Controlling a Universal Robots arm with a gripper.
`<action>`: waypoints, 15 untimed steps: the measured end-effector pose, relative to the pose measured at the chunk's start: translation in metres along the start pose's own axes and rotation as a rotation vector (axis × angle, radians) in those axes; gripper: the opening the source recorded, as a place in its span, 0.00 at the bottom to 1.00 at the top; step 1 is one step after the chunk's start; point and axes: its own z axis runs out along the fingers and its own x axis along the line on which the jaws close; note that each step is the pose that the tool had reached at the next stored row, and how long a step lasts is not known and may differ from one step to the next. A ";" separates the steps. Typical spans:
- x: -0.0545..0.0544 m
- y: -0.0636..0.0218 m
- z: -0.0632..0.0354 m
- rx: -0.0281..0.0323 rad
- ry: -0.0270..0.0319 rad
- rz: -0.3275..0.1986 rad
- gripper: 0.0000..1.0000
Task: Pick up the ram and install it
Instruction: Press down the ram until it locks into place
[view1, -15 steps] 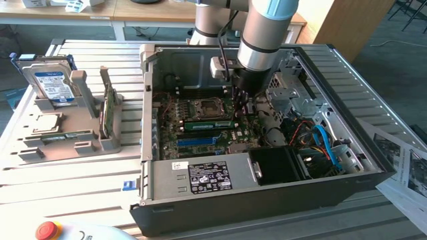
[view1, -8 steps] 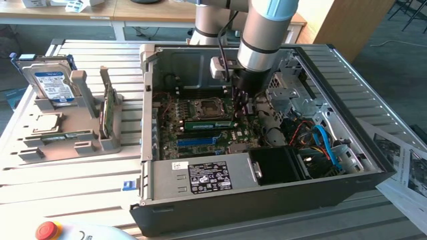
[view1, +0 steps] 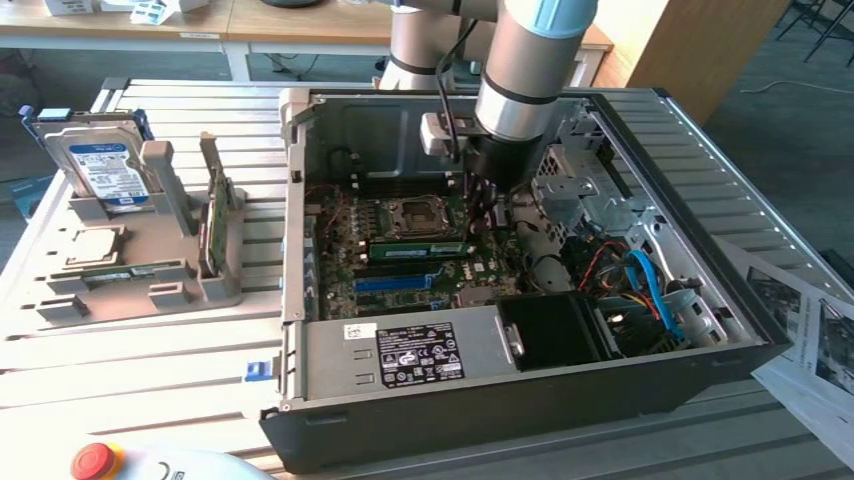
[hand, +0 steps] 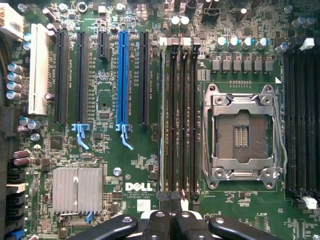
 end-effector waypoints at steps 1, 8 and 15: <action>0.000 0.0000 -0.0012 0.0001 -0.0003 0.000 0.11; 0.000 0.0003 -0.0113 0.0000 0.0002 0.000 0.11; 0.000 0.0007 -0.0225 0.0000 0.0004 0.000 0.11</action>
